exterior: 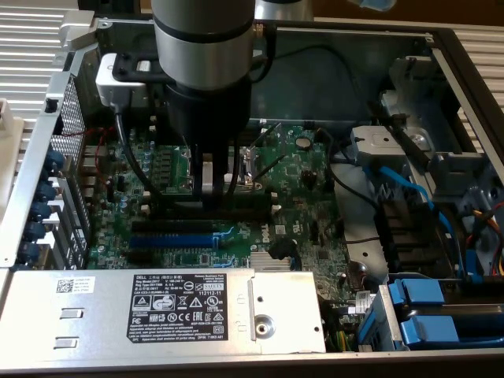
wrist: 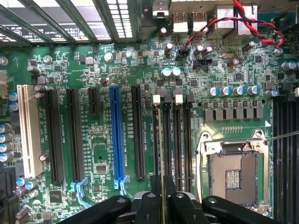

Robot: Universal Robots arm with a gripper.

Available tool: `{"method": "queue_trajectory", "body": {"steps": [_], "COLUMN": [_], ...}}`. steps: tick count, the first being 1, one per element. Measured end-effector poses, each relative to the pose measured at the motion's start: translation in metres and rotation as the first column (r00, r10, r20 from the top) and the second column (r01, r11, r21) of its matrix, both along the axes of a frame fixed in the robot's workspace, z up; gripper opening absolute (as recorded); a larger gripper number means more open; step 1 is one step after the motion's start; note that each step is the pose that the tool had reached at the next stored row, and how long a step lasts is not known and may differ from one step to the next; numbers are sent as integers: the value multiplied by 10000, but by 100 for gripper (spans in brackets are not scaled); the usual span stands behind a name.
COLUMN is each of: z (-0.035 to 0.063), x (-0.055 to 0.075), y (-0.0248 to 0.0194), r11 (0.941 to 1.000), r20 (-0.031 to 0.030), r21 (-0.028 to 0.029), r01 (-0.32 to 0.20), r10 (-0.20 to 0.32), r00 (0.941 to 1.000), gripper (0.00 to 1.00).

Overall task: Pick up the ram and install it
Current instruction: 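Insert the ram into the slot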

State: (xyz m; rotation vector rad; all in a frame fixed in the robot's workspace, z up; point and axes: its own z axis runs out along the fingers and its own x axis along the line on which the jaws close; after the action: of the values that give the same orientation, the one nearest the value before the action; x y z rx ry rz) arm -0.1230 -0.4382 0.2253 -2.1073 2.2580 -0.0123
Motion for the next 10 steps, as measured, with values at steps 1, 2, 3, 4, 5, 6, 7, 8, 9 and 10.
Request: {"method": "queue_trajectory", "body": {"steps": [1,2,3,4,5,6,7,8,9,10], "z": [0,-1,-3,-5,-7,-7,-7,-7,-7,-7], "x": [0,0,0,0,0,0,0,0,0,0], "y": [0,0,0,0,0,0,0,0,0,0], "r11": [10000,10000,10000,10000,10000,10000,10000,10000,10000,10000], "r20": [0,0,0,1,1,0,0,0,0,0], "r21": [0,-1,1,1,1,0,0,1,1,0], "r01": [-1,0,0,0,-1,0,-1,0,0,0], "r10": [1,0,0,0,1,0,1,0,0,0], "r00": [10000,10000,10000,10000,10000,10000,10000,10000,10000,10000], "gripper": [15,15,15,15,15,15,15,15,15,15]}}
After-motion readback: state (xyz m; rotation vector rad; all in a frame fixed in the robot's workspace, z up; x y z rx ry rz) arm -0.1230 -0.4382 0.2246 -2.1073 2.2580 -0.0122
